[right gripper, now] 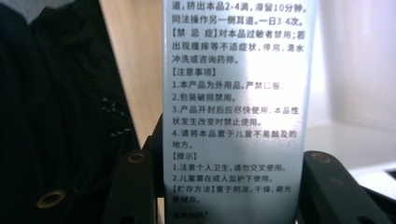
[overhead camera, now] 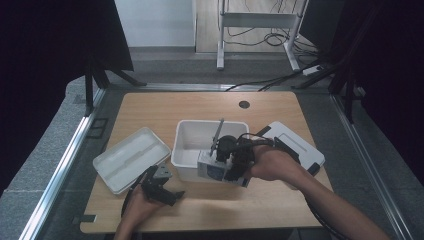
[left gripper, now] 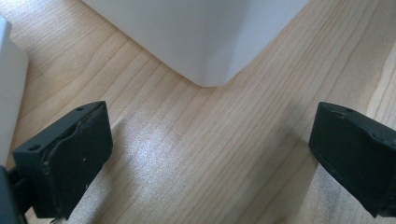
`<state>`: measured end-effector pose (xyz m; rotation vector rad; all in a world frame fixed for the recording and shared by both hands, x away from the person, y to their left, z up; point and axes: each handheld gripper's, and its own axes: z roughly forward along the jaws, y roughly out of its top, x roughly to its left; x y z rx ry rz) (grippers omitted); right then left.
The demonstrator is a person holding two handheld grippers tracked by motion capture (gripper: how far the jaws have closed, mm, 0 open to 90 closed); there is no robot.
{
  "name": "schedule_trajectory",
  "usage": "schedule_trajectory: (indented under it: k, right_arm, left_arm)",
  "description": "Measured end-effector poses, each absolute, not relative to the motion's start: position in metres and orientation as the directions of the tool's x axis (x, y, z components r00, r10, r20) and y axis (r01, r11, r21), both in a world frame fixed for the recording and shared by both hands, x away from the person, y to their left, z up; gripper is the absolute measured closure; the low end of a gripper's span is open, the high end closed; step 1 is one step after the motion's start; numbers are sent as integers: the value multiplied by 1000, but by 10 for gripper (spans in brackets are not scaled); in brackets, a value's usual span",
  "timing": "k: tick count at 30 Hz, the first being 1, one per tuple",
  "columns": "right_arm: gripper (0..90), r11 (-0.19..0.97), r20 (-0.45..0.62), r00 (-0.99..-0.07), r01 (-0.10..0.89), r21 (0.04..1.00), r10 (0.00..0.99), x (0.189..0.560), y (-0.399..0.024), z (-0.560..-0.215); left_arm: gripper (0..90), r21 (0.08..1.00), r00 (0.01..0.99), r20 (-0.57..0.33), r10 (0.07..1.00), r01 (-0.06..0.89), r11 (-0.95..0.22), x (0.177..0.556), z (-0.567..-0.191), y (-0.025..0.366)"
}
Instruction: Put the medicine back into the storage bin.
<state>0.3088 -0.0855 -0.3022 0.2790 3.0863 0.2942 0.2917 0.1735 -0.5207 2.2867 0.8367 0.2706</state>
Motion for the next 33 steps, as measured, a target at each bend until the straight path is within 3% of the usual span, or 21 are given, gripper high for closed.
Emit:
schedule_trajectory:
  k: [6,15,25,33]
  right_arm:
    - [560,950,-66,-966,233,209,252,331,-89,-283]
    - [561,934,-107,-941,295,199,321,363,-90,-291]
    - [561,920,-77,-930,340,195,360,392,-80,-329]
    - [561,919,-68,-927,353,174,369,404,-77,-379]
  left_arm:
    - [0,662,772,-35,635,494,-564,292,-521,174]
    - [0,661,773,-35,633,493,-566,292,-521,174]
    - [1,661,775,-36,631,492,-566,292,-521,174]
    - [1,663,773,-36,633,493,-564,292,-521,174]
